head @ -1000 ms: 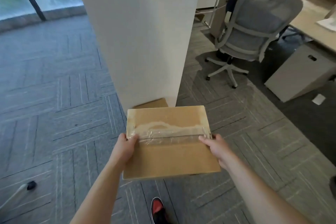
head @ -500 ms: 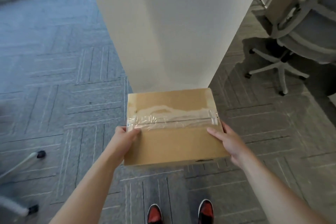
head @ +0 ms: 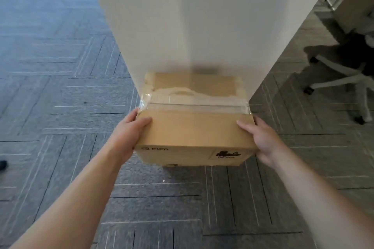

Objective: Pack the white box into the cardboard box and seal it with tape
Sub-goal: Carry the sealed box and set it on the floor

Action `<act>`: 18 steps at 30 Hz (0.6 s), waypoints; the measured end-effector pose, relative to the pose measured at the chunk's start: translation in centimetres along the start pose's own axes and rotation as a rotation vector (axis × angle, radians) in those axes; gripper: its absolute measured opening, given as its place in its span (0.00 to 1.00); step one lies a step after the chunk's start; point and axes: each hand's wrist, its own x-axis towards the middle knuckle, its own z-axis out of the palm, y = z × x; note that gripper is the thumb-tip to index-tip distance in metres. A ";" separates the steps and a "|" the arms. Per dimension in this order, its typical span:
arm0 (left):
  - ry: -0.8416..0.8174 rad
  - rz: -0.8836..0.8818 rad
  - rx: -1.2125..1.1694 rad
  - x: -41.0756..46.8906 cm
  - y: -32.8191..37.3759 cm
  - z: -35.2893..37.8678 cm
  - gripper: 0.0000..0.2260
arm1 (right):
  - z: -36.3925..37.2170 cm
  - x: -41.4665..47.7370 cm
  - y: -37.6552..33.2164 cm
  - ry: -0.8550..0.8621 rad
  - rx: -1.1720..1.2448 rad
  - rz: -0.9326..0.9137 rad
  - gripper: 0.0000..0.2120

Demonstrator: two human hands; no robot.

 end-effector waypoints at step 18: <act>0.073 0.192 -0.005 10.0 -7.6 1.7 0.14 | 1.3 11.3 6.1 0.033 -0.007 -0.196 0.23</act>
